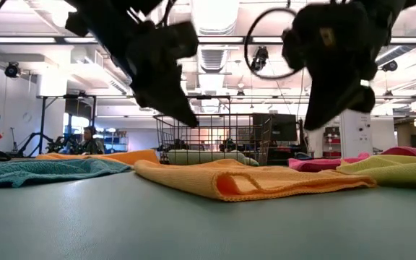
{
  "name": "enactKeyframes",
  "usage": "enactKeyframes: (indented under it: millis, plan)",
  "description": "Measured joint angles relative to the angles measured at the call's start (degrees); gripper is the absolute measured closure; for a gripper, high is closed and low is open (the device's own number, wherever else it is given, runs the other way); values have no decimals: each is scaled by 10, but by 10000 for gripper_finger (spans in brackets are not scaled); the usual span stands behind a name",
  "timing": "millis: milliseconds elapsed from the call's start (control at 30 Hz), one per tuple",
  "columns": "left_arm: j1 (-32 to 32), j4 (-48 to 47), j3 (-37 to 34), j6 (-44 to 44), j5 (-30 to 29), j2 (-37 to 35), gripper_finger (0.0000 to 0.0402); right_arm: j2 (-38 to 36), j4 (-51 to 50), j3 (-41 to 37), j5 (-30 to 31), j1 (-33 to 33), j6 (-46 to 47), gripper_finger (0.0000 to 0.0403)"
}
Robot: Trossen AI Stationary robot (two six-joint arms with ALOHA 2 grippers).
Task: Fold microfiber towels
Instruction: Fold the orange microfiber cloth
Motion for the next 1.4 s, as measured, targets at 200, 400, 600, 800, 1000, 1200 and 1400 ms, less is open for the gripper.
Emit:
enactKeyframes:
  millis: [200,400,600,800,1000,1200,1400]
  plan:
    - [-52,97,-1,-45,15,22,400,-60,-38,0,43,0,-18,394]
    - [-84,137,3,-114,-5,50,400,-109,-50,0,46,0,-64,394]
    - [-114,134,40,-116,-5,98,400,-130,-58,1,46,-1,-87,394]
    - [-121,109,97,-128,-9,156,400,-131,-64,1,46,-1,-101,394]
    - [-121,90,138,-130,-11,193,400,-127,-80,1,46,-1,-107,394]
    - [-121,27,149,-145,-15,197,400,-124,-91,1,46,-1,-107,394]
    - [-128,12,149,-148,-9,197,400,-124,-90,1,46,-1,-106,394]
